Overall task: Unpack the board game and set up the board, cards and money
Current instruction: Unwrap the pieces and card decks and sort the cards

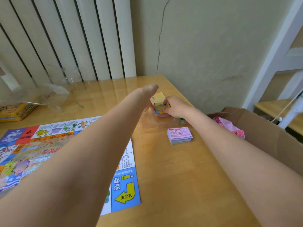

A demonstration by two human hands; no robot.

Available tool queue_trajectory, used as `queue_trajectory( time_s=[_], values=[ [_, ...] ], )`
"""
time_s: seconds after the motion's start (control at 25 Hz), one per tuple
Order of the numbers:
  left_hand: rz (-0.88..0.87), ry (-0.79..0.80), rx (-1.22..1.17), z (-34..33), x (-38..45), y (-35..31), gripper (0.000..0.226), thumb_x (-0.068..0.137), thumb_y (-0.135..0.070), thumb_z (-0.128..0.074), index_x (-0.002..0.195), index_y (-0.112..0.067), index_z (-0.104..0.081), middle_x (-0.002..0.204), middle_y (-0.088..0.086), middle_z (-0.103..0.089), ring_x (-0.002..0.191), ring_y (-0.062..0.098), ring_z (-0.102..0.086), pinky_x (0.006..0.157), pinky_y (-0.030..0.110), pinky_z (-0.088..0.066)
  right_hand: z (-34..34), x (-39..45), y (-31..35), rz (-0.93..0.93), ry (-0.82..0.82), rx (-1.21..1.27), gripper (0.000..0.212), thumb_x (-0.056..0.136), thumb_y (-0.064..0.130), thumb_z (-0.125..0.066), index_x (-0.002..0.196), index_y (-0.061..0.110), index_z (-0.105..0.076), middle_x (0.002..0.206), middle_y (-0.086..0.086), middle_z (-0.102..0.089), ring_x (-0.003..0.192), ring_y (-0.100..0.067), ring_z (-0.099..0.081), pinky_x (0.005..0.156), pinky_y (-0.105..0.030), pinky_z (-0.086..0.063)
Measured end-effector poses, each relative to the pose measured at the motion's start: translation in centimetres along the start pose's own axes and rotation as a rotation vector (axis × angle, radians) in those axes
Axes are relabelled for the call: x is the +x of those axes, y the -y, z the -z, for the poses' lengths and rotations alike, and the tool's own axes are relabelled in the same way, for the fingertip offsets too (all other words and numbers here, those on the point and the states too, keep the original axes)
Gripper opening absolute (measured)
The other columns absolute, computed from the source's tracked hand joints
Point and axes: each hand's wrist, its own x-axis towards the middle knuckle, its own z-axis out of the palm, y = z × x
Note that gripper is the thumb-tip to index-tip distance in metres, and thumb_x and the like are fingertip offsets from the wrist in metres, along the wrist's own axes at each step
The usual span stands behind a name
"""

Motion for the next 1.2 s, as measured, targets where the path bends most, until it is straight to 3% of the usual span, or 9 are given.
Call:
queue_trajectory(
  time_s=[0.16, 0.24, 0.32, 0.4, 0.52, 0.72, 0.92, 1.04, 1.2],
  values=[
    [-0.018, -0.027, -0.117, 0.4, -0.2, 1.1, 0.039, 0.100, -0.025, -0.035, 0.131, -0.001, -0.038, 0.119, 0.019, -0.050, 0.108, 0.033, -0.058, 0.102, 0.036, -0.038, 0.1, 0.0, -0.1, -0.005, 0.010, 0.036, 0.043, 0.093, 0.028, -0.053, 0.132, 0.011, -0.045, 0.135, -0.012, -0.044, 0.122, -0.027, -0.044, 0.094, -0.032, -0.038],
    [-0.052, -0.042, -0.098, -0.3, -0.3, 1.4, 0.017, 0.098, -0.015, -0.041, 0.089, -0.003, -0.048, 0.085, 0.008, -0.047, 0.091, 0.024, -0.059, 0.075, 0.024, -0.046, 0.1, 0.0, -0.3, 0.003, 0.005, 0.066, 0.041, 0.094, 0.028, -0.051, 0.131, 0.010, -0.047, 0.132, -0.012, -0.048, 0.119, -0.028, -0.047, 0.090, -0.031, -0.038],
    [-0.083, -0.075, -0.037, -1.1, 0.2, 1.5, 0.030, 0.095, -0.006, -0.046, 0.066, -0.010, -0.038, 0.082, 0.008, -0.047, 0.099, 0.023, -0.058, 0.068, 0.025, -0.042, 0.2, -0.1, -0.6, 0.010, -0.024, 0.120, 0.036, 0.095, 0.026, -0.049, 0.127, 0.010, -0.051, 0.128, -0.013, -0.052, 0.117, -0.028, -0.049, 0.089, -0.031, -0.039],
    [-0.122, -0.183, 0.056, -1.8, 1.0, 1.8, 0.027, 0.090, -0.004, -0.051, 0.065, -0.007, -0.041, 0.085, 0.011, -0.049, 0.089, 0.023, -0.055, 0.070, 0.024, -0.037, -0.1, 0.0, -0.9, 0.023, -0.089, 0.172, 0.031, 0.094, 0.023, -0.050, 0.121, 0.010, -0.056, 0.127, -0.014, -0.051, 0.116, -0.028, -0.050, 0.094, -0.033, -0.040],
    [-0.175, -0.237, -0.025, -2.2, 1.8, 2.4, 0.009, 0.082, -0.008, -0.063, 0.083, -0.001, -0.058, 0.094, 0.013, -0.063, 0.088, 0.026, -0.063, 0.080, 0.030, -0.052, 0.0, -0.3, -1.2, 0.057, -0.163, 0.230, 0.024, 0.091, 0.019, -0.056, 0.112, 0.009, -0.060, 0.123, -0.014, -0.047, 0.111, -0.028, -0.052, 0.094, -0.032, -0.042],
    [-0.364, -0.302, -0.063, -0.4, 0.2, 1.7, 0.022, 0.081, -0.018, -0.067, 0.099, -0.005, -0.066, 0.102, 0.014, -0.067, 0.087, 0.023, -0.064, 0.083, 0.031, -0.052, 1.8, -1.0, 0.0, 0.092, -0.253, 0.491, 0.035, 0.090, 0.018, -0.057, 0.124, 0.013, -0.051, 0.125, -0.011, -0.051, 0.112, -0.025, -0.054, 0.082, -0.031, -0.043],
    [-0.373, 0.124, -0.457, 2.4, -4.8, 2.5, 0.009, 0.089, -0.015, -0.059, 0.095, -0.010, -0.060, 0.080, 0.004, -0.063, 0.063, 0.011, -0.060, 0.061, 0.018, -0.052, 3.9, -3.5, 3.1, 0.117, 0.029, 1.388, 0.042, 0.094, -0.001, -0.044, 0.127, 0.025, -0.041, 0.102, -0.005, -0.060, 0.080, -0.019, -0.062, 0.068, -0.031, -0.050],
    [-0.300, 0.406, -0.710, 4.2, -7.1, 3.9, 0.014, 0.089, -0.032, -0.057, 0.090, -0.019, -0.064, 0.080, 0.003, -0.065, 0.067, 0.014, -0.062, 0.066, 0.021, -0.053, 4.7, -5.2, 4.4, 0.223, 0.189, 1.516, 0.034, 0.090, -0.007, -0.044, 0.110, 0.018, -0.052, 0.092, -0.005, -0.062, 0.074, -0.016, -0.063, 0.061, -0.028, -0.053],
    [-0.370, 0.570, -0.631, 5.8, -8.4, 5.2, 0.053, 0.065, -0.042, -0.074, 0.110, -0.019, -0.060, 0.098, 0.013, -0.067, 0.081, 0.023, -0.070, 0.080, 0.031, -0.057, 4.4, -7.1, 5.4, 0.244, 0.277, 1.584, 0.030, 0.090, -0.005, -0.045, 0.111, 0.015, -0.054, 0.088, -0.005, -0.065, 0.075, -0.017, -0.065, 0.065, -0.030, -0.056]
  ],
)
